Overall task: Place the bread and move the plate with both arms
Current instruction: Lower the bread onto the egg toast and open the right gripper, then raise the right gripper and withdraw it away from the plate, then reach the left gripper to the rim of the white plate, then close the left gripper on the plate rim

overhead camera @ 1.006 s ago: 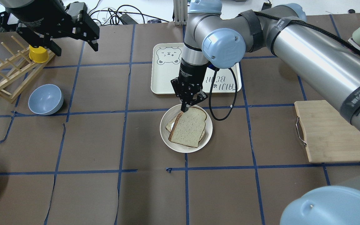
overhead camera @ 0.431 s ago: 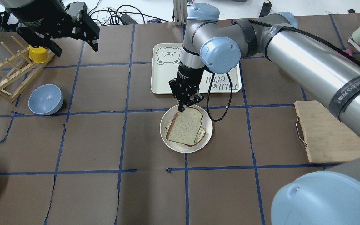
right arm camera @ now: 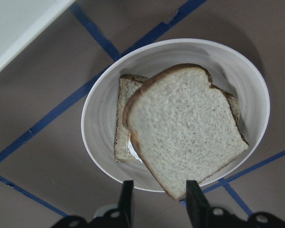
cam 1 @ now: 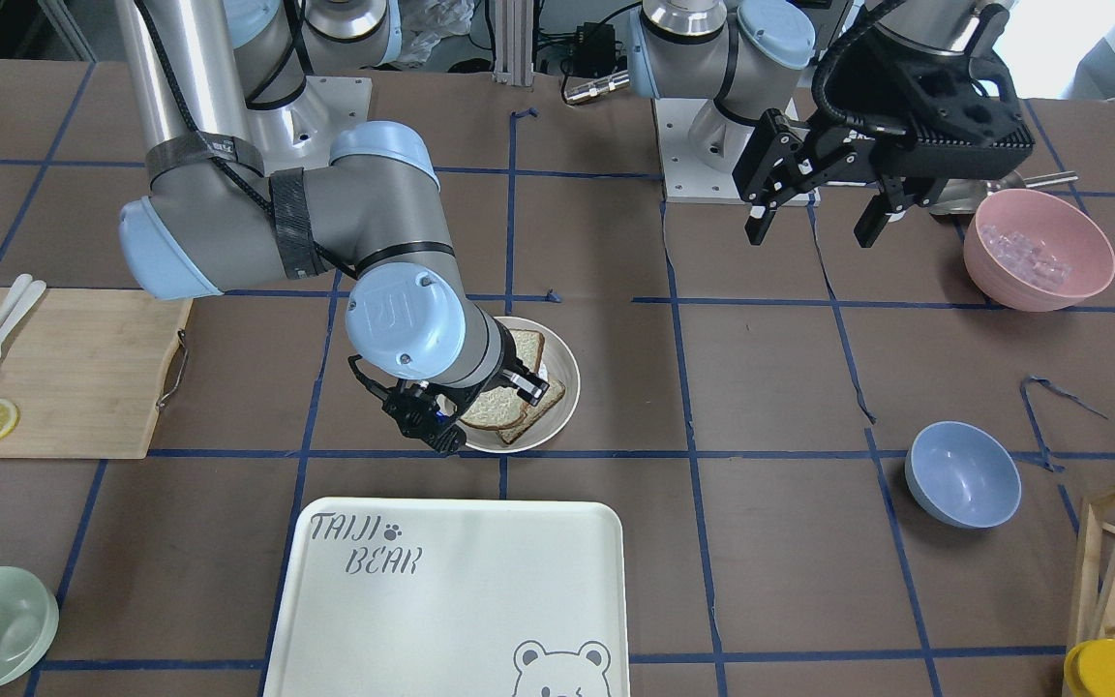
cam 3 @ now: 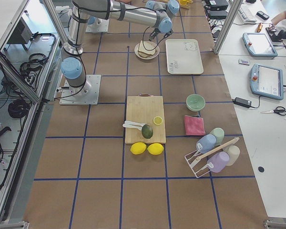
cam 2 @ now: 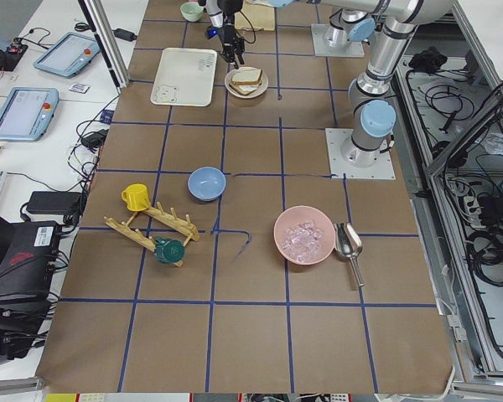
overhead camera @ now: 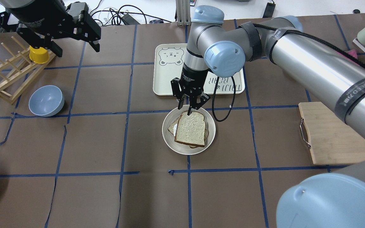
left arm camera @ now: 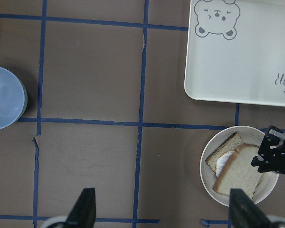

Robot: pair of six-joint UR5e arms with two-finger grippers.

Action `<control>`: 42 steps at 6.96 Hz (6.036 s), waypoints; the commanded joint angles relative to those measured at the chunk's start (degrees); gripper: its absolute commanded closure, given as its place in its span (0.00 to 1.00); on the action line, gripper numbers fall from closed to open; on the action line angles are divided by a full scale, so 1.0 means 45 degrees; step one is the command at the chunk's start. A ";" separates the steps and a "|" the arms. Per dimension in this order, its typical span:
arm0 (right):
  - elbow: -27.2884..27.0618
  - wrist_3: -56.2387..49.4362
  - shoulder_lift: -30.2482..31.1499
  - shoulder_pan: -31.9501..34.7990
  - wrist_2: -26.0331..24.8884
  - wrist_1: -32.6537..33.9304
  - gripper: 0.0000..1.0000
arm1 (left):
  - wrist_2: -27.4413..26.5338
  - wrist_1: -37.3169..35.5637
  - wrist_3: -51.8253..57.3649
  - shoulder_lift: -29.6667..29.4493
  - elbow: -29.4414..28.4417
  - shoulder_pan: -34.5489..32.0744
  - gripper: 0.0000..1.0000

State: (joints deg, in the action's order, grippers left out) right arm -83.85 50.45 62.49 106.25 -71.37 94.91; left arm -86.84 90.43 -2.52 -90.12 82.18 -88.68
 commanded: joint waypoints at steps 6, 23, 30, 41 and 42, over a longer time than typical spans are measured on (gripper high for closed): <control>-0.0039 -0.8598 0.3222 -0.2380 -0.3579 -0.0544 0.00 | -0.0078 0.0022 -0.0007 0.0533 0.0740 -0.0021 0.00; -0.1464 -1.1563 0.5567 -0.3458 -0.4003 -0.0642 0.00 | 0.0253 -0.0895 -0.2159 -0.1746 0.0446 -0.0893 0.00; -0.1523 -1.1719 0.5451 -0.3416 -0.4119 -0.0622 0.00 | 0.0137 -0.6780 -0.3815 -0.2726 0.6671 -0.3106 0.00; -0.1601 -1.1739 0.5450 -0.3416 -0.3964 -0.0583 0.00 | 0.0176 -0.8904 -0.4499 -0.4212 0.7246 -0.3575 0.10; -0.1601 -1.1758 0.5431 -0.3416 -0.3964 -0.0544 0.00 | 0.0214 -0.8904 -0.4518 -0.4212 0.7227 -0.3575 0.24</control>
State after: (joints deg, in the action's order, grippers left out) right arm -91.05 -2.37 86.98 90.88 -89.28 92.30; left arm -86.01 50.37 -22.80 -109.09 114.78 -104.76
